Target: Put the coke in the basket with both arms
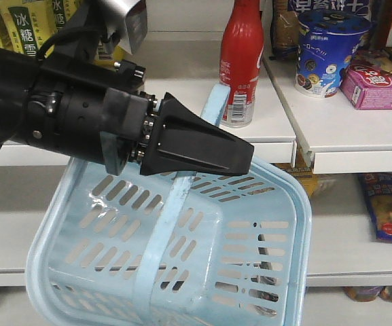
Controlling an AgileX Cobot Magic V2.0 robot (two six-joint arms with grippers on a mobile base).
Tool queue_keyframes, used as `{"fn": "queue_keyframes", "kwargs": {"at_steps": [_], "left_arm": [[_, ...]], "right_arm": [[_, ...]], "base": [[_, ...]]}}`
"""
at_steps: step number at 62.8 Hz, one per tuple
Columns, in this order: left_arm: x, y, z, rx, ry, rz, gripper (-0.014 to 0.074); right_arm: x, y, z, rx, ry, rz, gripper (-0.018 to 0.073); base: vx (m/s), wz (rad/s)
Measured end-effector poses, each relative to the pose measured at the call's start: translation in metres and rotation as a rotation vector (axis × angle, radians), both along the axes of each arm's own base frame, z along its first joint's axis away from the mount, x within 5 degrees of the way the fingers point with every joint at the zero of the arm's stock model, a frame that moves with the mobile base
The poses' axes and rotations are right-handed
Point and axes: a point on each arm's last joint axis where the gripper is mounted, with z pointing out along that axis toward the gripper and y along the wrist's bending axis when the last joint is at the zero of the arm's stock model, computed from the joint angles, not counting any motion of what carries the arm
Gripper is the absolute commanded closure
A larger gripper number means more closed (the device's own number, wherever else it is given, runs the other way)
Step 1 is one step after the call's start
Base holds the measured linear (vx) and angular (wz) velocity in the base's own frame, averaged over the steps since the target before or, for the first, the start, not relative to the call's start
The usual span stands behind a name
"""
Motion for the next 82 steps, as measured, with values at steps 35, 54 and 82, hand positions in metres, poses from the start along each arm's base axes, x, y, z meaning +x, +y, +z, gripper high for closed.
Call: {"fn": "queue_keyframes", "kwargs": {"at_steps": [35,54,82], "left_arm": [[0.0002,0.0,0.0,0.0,0.0,0.002,0.0603],[0.0002,0.0,0.0,0.0,-0.001,0.002,0.0603],[0.0002,0.0,0.0,0.0,-0.001,0.002,0.0603]], "right_arm": [[0.0,0.0,0.0,0.0,0.0,0.0,0.0564],[0.0,0.0,0.0,0.0,0.0,0.0,0.0564],[0.0,0.0001,0.0003,0.0,-0.003,0.001,0.0564]], "base": [[0.0,0.01],[0.0,0.0],[0.0,0.0]]}}
